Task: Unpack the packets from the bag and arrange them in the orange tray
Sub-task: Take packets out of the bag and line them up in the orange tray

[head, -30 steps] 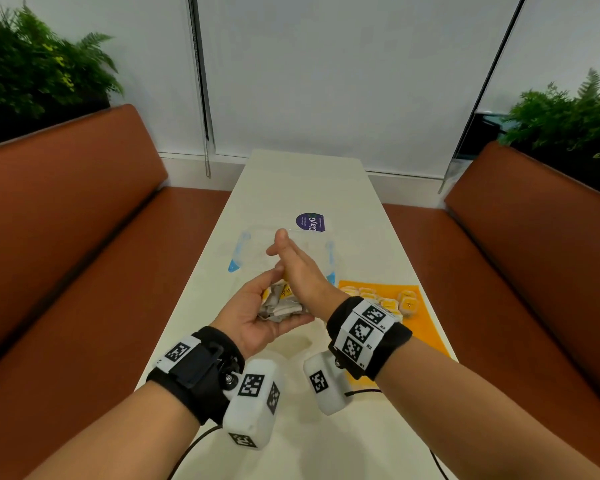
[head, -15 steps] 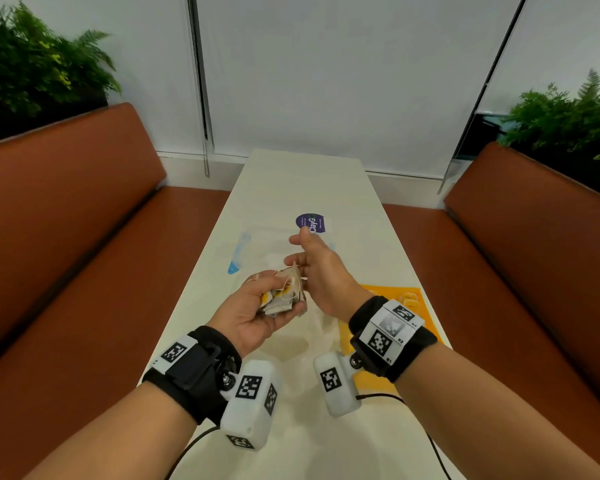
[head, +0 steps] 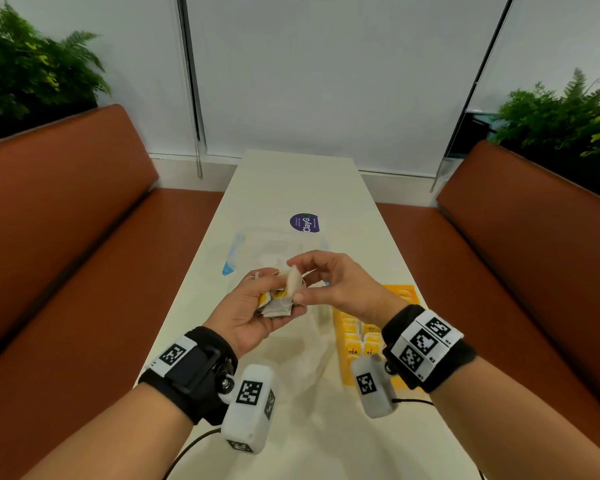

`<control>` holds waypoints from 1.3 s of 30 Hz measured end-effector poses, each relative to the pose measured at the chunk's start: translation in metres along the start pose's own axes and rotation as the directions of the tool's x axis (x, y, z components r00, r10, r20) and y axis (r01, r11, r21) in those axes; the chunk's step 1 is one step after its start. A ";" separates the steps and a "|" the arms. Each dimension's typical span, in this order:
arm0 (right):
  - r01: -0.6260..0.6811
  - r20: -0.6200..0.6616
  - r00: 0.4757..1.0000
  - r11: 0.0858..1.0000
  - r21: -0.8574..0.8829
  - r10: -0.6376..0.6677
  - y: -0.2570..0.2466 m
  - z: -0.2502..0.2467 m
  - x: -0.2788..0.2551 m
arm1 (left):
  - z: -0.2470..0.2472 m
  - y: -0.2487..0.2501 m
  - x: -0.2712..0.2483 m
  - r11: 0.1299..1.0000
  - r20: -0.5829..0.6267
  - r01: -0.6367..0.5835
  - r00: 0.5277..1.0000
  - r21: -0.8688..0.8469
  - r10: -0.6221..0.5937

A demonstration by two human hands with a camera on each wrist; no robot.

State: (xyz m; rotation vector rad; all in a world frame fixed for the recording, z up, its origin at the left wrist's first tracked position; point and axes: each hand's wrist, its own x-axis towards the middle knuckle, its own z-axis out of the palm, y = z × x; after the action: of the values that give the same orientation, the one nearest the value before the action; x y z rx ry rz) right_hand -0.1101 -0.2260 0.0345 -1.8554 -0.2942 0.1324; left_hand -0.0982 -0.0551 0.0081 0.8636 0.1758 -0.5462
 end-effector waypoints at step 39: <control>-0.337 -0.321 0.874 -0.021 -0.941 0.366 0.044 -0.129 -0.023 | 0.007 -0.002 -0.010 0.995 -0.025 -0.098 0.995 0.017 0.098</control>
State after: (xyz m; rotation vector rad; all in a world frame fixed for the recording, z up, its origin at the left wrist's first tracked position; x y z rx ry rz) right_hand -0.0958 -0.3636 0.0298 -3.3860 0.2320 0.3852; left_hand -0.1086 -0.0574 0.0146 0.8901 0.1521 -0.4457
